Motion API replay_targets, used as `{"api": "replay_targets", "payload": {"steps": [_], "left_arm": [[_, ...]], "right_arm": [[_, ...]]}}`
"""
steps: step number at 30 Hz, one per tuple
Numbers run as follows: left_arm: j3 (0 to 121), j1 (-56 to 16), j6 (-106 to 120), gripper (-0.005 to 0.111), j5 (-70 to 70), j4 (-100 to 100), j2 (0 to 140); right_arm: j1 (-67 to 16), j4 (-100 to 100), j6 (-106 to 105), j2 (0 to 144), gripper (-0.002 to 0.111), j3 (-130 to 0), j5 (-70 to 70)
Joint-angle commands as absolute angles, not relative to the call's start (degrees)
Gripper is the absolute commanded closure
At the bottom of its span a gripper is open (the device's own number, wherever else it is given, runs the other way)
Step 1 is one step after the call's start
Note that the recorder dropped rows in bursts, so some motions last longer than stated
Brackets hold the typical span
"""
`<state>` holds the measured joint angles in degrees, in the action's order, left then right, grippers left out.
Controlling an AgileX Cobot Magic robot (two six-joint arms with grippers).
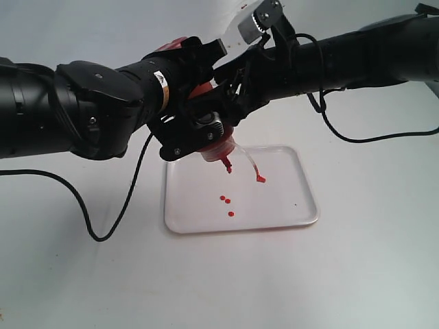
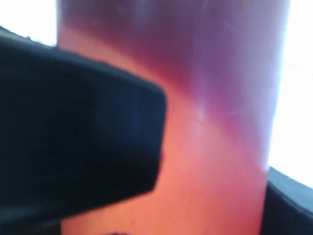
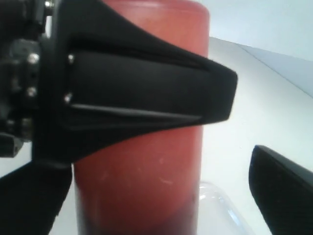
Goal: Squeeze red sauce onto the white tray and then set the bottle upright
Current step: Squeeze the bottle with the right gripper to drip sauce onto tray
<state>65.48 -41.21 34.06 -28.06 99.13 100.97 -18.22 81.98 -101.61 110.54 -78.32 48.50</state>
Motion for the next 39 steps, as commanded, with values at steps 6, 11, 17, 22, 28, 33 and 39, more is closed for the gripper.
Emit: {"api": "replay_targets", "payload": {"steps": [6, 11, 17, 22, 28, 33, 39], "left_arm": [[66.3, -41.2, 33.7, 0.107, -31.6, 99.9, 100.2], [66.3, -41.2, 33.7, 0.107, -30.9, 99.9, 100.2], [66.3, -41.2, 33.6, 0.107, -30.8, 99.9, 100.2], [66.3, -41.2, 33.6, 0.107, -30.8, 99.9, 100.2], [66.3, -41.2, 33.6, 0.107, -30.8, 99.9, 100.2], [66.3, -41.2, 33.6, 0.107, -30.8, 99.9, 100.2], [66.3, -41.2, 33.6, 0.107, -30.8, 99.9, 100.2]], "right_arm": [[-19.0, 82.0, -101.9, 112.6, 0.02, -78.7, 48.9], [-19.0, 82.1, -101.9, 113.0, 0.021, -78.7, 50.0], [-19.0, 82.5, -101.9, 113.0, 0.027, -78.7, 50.0], [-19.0, 82.5, -101.9, 113.0, 0.059, -78.7, 50.0], [-19.0, 82.5, -101.9, 113.0, 0.088, -78.7, 50.0], [-19.0, 82.5, -101.9, 113.0, 0.107, -78.7, 48.8], [-19.0, 82.5, -101.9, 113.0, 0.06, -78.7, 49.2]]}}
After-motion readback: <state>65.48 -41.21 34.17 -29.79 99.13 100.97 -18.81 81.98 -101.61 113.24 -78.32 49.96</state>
